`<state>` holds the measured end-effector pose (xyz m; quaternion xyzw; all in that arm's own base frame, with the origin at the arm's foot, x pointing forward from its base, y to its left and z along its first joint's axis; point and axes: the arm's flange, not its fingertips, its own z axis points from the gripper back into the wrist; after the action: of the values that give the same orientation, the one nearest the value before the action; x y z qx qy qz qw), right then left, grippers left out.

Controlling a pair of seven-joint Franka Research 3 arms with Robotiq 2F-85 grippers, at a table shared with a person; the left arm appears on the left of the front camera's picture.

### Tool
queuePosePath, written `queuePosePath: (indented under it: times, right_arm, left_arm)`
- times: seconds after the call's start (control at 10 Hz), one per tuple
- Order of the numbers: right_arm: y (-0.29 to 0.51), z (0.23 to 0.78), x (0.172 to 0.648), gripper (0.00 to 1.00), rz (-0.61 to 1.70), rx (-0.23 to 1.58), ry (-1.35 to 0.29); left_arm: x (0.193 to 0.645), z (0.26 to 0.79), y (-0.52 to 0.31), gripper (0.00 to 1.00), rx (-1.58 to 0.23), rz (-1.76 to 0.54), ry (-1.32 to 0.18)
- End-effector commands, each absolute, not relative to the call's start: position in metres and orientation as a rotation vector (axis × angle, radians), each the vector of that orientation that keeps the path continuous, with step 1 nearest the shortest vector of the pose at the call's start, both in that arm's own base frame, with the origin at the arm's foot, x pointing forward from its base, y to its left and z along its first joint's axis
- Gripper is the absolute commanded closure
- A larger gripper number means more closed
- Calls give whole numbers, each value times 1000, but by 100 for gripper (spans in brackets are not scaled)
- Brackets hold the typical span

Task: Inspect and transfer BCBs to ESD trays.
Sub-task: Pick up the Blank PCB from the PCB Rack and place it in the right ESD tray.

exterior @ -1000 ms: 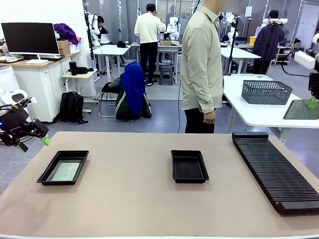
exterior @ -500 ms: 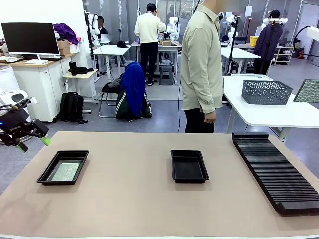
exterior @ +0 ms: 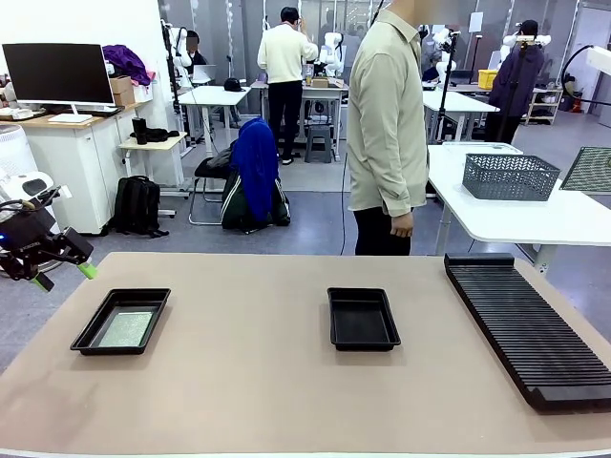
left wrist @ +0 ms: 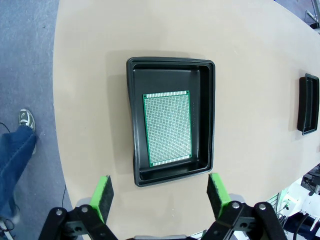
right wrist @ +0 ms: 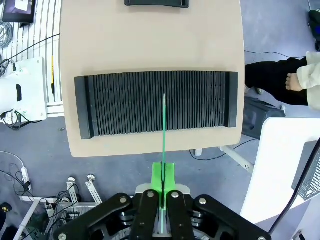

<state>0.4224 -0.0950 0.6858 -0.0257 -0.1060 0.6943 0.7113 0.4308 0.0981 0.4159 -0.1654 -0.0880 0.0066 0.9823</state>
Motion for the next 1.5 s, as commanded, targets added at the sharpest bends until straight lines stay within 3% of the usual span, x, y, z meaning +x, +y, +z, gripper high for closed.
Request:
queuePosePath:
  times: [0.0,0.9,1.4]
  right_arm:
    - [-94,683,418,100,1543,-59,-227]
    - [-95,686,422,98,1540,-57,-235]
    - [-69,652,457,98,1224,149,-329]
  left_arm:
    - [432,415,99,0,-334,14,-187]
    - [432,415,99,0,-334,14,-187]
    - [432,415,99,0,-334,14,-187]
